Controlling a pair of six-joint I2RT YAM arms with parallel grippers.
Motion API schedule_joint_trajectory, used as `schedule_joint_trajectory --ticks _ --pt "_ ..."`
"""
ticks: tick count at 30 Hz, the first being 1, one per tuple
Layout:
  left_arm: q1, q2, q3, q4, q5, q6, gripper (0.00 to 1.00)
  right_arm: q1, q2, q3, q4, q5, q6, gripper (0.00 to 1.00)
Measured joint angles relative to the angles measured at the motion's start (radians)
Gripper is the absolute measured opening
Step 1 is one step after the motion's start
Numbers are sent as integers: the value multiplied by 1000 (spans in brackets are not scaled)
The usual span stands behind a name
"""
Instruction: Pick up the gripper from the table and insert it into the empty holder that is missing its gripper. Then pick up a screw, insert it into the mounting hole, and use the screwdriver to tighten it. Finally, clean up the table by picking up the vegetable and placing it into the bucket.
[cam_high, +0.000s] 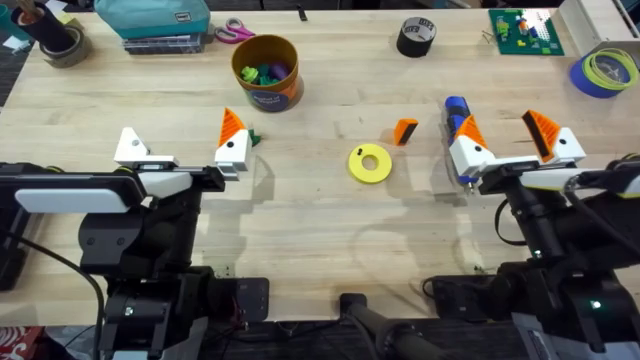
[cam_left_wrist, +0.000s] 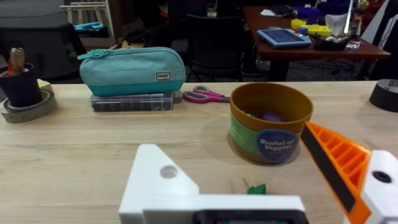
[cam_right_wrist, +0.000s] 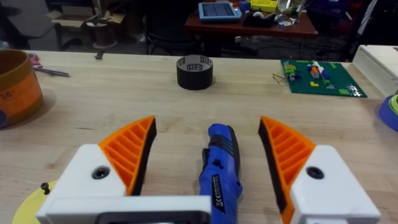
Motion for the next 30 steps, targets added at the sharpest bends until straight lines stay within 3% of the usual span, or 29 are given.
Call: schedule_joint_trajectory --ticks 9,14,18,24,30 --pt "0 0 0 4 0 0 985 0 0 0 -1 -2 0 996" --pt "0 0 2 89 0 0 985 0 2 0 110 -6 0 997" --pt "0 0 54 10 0 0 985 0 2 29 196 -11 0 997" --pt "0 58 308 -214 0 29 985 0 4 238 54 -14 0 996" --pt "0 264 633 -427 -1 57 985 0 113 545 -230 -14 0 997"
